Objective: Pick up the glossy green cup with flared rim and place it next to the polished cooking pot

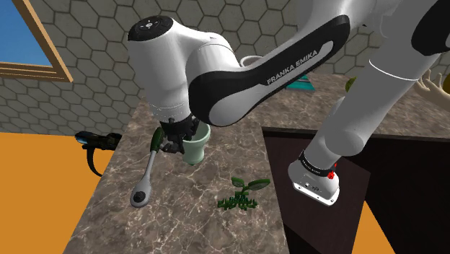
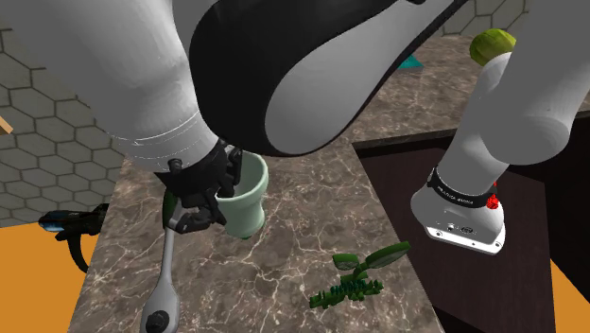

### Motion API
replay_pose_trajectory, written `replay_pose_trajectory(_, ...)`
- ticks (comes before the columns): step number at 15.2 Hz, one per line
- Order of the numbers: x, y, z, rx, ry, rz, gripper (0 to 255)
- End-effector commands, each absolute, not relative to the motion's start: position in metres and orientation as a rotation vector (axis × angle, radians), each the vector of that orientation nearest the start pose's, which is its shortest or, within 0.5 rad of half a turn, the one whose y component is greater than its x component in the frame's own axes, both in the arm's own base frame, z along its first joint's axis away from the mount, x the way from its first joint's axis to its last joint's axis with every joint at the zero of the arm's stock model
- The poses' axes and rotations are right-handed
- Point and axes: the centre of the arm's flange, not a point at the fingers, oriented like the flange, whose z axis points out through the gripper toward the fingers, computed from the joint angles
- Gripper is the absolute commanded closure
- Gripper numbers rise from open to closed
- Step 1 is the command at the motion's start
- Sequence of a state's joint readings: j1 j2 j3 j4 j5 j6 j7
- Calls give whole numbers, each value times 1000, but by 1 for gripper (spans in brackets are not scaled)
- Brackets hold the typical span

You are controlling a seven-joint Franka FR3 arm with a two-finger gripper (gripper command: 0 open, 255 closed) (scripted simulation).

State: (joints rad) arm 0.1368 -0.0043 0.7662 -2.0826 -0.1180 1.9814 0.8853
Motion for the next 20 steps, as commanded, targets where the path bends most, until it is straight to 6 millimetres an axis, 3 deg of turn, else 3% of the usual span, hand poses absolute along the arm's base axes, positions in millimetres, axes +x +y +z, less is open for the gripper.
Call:
replay_pose_trajectory(1, 336, 416, 430, -3284, -115, -38, 255)
replay_pose_trajectory(20, 336, 416, 531, -3284, -115, -38, 255)
